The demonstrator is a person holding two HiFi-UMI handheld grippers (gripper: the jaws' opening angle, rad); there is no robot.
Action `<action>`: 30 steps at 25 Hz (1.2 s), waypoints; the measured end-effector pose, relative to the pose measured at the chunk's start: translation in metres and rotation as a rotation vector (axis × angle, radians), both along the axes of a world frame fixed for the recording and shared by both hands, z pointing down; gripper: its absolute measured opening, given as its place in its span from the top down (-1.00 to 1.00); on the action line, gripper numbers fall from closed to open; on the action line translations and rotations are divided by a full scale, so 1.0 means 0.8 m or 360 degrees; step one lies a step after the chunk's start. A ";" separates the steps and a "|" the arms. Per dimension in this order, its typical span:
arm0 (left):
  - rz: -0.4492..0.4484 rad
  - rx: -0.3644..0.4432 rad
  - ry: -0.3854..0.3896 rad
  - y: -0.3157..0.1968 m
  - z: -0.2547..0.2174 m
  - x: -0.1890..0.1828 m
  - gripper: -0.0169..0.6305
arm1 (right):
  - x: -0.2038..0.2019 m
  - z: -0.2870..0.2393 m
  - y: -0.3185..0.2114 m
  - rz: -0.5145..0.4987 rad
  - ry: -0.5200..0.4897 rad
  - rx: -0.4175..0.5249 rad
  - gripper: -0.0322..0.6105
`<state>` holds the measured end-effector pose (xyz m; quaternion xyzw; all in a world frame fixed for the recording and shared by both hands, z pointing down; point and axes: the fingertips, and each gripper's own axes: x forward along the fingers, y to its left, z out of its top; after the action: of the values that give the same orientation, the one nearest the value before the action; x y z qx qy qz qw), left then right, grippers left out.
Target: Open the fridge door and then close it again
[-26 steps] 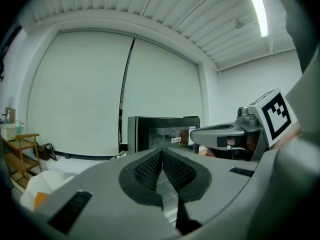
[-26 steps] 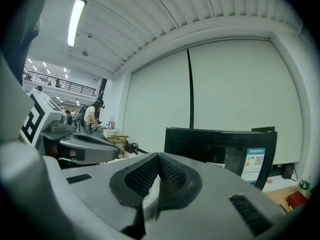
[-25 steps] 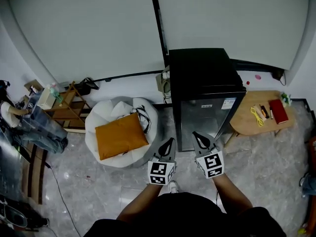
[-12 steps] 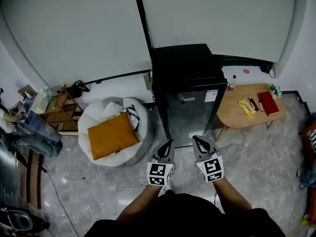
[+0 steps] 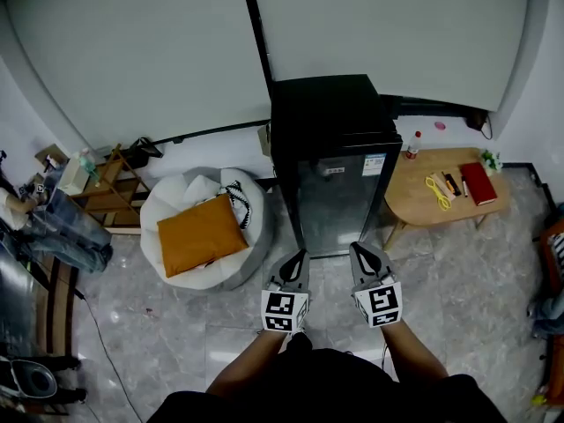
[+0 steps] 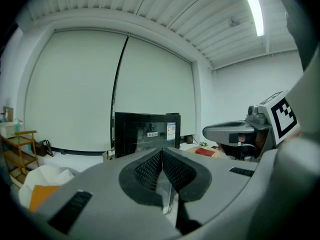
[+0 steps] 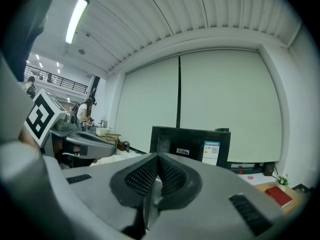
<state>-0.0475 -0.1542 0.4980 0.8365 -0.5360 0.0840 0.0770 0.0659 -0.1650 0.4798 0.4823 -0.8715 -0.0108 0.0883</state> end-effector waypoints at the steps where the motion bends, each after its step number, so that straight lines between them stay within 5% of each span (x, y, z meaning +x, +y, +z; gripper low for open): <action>1: -0.0002 -0.0004 -0.0004 0.003 0.002 0.001 0.88 | 0.002 -0.002 0.002 0.0007 0.0002 0.0020 0.84; 30: 0.0006 0.0010 -0.0046 0.020 -0.002 0.007 0.88 | 0.021 -0.020 0.015 0.0097 0.0009 0.0099 0.84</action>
<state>-0.0421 -0.1382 0.4960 0.8364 -0.5357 0.0945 0.0666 0.0826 -0.1531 0.4635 0.5112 -0.8553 -0.0367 0.0761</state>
